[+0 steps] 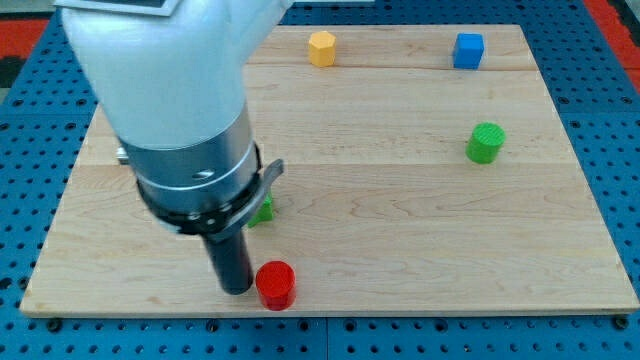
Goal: Move the red circle vertically below the green circle
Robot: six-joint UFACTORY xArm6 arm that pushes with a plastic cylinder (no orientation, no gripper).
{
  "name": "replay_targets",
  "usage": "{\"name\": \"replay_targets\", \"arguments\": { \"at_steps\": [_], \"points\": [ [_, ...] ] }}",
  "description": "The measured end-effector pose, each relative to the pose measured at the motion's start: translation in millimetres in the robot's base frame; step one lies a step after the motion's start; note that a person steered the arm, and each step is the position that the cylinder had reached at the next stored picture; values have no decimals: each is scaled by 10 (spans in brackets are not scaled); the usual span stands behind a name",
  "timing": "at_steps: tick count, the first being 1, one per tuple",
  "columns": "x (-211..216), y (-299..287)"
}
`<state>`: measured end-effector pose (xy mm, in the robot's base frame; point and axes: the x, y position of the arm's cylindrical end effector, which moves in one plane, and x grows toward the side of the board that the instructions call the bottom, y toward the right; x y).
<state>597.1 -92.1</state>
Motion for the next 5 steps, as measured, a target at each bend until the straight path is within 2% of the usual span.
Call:
{"name": "replay_targets", "arguments": {
  "at_steps": [1,2,3,4,5],
  "points": [
    [219,53],
    [-2,672],
    [-130,1026],
    [-227,851],
    [-427,1243]
  ]
}}
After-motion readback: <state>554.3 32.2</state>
